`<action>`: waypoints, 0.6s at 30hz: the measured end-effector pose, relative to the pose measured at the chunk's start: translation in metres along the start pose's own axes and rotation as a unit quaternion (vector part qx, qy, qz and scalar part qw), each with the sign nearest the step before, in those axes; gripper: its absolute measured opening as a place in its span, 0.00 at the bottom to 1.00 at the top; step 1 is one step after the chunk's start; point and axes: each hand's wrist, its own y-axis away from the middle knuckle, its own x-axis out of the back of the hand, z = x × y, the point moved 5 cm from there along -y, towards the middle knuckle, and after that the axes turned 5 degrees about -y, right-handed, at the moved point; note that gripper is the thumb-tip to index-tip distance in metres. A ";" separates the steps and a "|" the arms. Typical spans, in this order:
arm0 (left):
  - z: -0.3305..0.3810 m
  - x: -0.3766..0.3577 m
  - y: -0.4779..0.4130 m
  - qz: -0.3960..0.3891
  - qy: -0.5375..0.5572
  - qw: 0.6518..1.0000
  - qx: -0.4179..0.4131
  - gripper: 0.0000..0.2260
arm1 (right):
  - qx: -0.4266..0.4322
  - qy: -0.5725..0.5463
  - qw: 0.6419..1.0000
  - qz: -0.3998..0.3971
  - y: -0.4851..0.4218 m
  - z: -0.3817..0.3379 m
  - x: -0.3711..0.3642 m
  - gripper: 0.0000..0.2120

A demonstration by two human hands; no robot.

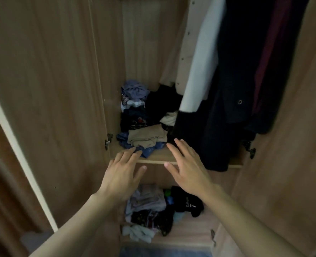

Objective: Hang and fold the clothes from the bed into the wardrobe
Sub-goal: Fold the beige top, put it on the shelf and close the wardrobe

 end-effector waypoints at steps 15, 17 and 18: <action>0.015 0.120 0.083 0.154 -0.025 0.987 0.026 0.24 | 0.053 -0.056 0.997 0.027 0.036 -0.056 0.058 0.34; 0.013 0.140 0.093 0.183 -0.025 0.981 0.053 0.22 | 0.068 -0.080 0.994 0.028 0.032 -0.063 0.063 0.32; 0.011 0.149 0.099 0.197 -0.023 0.978 0.062 0.20 | 0.076 -0.090 0.993 0.030 0.030 -0.067 0.066 0.31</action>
